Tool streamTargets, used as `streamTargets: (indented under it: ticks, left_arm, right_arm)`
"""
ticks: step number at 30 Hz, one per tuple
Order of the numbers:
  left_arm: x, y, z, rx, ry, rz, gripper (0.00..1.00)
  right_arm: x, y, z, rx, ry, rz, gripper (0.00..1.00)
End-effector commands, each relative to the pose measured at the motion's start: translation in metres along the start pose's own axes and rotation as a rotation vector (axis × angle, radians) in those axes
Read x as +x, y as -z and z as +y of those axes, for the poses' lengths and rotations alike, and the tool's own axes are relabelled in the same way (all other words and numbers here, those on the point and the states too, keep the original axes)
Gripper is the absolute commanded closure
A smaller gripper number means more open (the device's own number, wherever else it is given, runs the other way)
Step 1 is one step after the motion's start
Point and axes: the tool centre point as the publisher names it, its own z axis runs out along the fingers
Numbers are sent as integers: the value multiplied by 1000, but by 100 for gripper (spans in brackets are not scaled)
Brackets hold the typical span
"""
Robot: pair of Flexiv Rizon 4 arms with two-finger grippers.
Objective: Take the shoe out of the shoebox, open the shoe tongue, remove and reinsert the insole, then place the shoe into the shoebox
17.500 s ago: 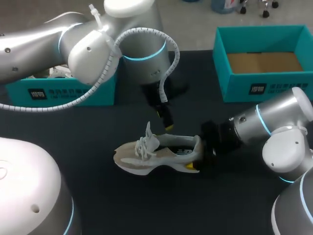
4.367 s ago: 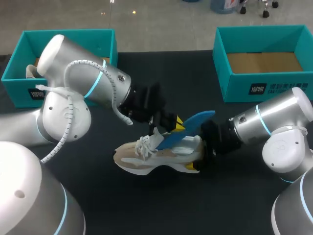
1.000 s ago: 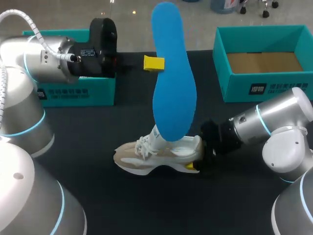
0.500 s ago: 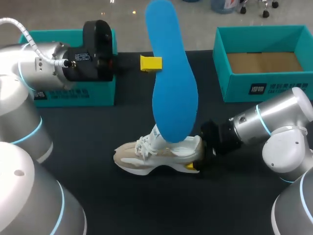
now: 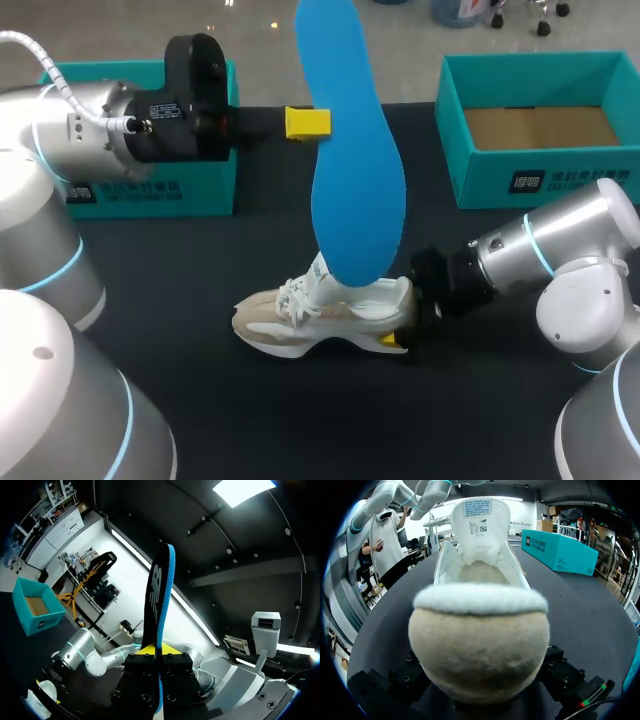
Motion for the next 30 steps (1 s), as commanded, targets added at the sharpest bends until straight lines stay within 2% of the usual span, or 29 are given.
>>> streamTargets:
  ticks: [1,15,16,17,20,30]
  left_arm:
    - [0,0,1,3,-1,0,100]
    - [0,0,1,3,-1,0,100]
    - [0,0,1,3,-1,0,100]
    - [0,0,1,3,-1,0,100]
    - [0,0,1,3,-1,0,100]
    - [0,0,1,3,-1,0,100]
  right_arm:
    - [1,-4,-4,4,-1,-1,100]
    - [1,-4,-4,4,-1,-1,100]
    - [1,-4,-4,4,-1,-1,56]
    - [1,-4,-4,4,-1,-1,0]
    - [1,-4,-4,4,-1,-1,0]
    - [7,15,-4,96,-13,-23,0]
